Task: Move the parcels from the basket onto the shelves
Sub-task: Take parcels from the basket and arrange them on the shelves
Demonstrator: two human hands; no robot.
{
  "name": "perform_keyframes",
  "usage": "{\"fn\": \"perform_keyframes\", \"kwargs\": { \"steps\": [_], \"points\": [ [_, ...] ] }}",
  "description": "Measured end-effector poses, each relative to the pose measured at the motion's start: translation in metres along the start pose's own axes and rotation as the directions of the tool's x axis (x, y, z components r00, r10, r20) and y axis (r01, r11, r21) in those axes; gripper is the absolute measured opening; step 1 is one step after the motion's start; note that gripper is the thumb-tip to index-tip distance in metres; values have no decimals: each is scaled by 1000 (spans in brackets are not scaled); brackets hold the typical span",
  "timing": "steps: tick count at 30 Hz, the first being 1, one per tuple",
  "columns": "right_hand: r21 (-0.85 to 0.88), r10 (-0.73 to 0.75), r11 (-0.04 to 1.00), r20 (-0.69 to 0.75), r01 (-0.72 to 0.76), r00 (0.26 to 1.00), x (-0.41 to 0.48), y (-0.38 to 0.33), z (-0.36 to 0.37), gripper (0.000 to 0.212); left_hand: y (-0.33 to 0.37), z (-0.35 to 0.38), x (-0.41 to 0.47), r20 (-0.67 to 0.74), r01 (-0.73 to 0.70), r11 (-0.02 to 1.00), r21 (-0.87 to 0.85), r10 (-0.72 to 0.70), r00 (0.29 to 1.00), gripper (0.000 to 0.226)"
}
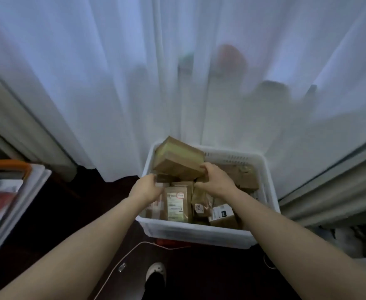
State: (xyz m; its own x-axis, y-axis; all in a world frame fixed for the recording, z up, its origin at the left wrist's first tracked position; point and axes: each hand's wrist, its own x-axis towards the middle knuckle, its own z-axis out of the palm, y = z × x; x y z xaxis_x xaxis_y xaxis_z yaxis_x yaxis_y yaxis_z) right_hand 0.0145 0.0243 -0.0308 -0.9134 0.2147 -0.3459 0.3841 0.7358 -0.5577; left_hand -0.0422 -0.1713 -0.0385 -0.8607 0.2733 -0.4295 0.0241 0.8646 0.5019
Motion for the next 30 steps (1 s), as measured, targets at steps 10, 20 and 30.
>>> {"fn": "perform_keyframes", "kwargs": {
  "steps": [10,20,30],
  "points": [
    [-379,-51,920,146,104,988,190,-38,37,122,-30,-27,156,86,-19,999,50,14,996,47],
    [-673,-61,666,379,321,923,328,-31,93,154,-58,13,227,60,121,991,-57,-117,991,46],
    [-582,-129,737,380,345,916,308,6,73,135,-61,15,213,102,252,963,-95,-242,965,53]
  ]
}}
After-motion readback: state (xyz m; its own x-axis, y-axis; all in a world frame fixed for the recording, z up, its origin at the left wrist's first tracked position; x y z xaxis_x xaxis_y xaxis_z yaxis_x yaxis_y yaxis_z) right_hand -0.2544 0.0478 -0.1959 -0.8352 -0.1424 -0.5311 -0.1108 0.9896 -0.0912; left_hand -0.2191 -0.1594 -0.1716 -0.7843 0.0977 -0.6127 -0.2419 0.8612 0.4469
